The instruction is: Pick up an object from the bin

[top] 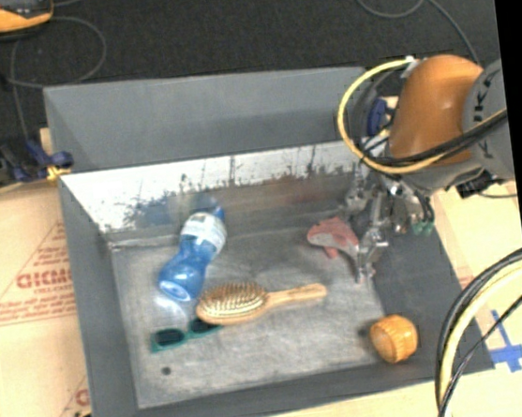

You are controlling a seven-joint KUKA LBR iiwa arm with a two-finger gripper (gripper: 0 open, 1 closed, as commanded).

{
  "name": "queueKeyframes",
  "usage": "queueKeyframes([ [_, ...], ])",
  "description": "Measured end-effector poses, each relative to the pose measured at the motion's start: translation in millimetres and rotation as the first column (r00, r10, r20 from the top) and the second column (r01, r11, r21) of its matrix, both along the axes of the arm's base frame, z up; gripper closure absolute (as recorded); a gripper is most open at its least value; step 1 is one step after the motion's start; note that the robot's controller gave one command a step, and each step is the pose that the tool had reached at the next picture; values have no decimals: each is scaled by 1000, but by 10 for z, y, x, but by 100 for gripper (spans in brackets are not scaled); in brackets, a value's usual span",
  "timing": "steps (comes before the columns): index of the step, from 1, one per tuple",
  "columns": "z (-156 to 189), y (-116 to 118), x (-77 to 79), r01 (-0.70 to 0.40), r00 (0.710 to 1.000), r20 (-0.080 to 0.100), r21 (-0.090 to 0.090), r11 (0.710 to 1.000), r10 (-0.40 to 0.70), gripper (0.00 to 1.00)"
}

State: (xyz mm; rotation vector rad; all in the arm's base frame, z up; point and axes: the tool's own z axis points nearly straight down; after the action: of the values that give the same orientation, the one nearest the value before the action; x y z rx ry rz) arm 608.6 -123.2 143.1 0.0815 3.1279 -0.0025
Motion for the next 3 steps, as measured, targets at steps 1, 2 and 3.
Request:
queueKeyframes([
  [1, -477, 99, -59, 156, 988, -6, 4, 988, -156, 0],
  [2, -614, 91, 42, 36, 999, 2, -1, 999, -36, 0],
  [3, -556, -245, 447, 380, 925, 1, 10, 925, -380, 100],
])
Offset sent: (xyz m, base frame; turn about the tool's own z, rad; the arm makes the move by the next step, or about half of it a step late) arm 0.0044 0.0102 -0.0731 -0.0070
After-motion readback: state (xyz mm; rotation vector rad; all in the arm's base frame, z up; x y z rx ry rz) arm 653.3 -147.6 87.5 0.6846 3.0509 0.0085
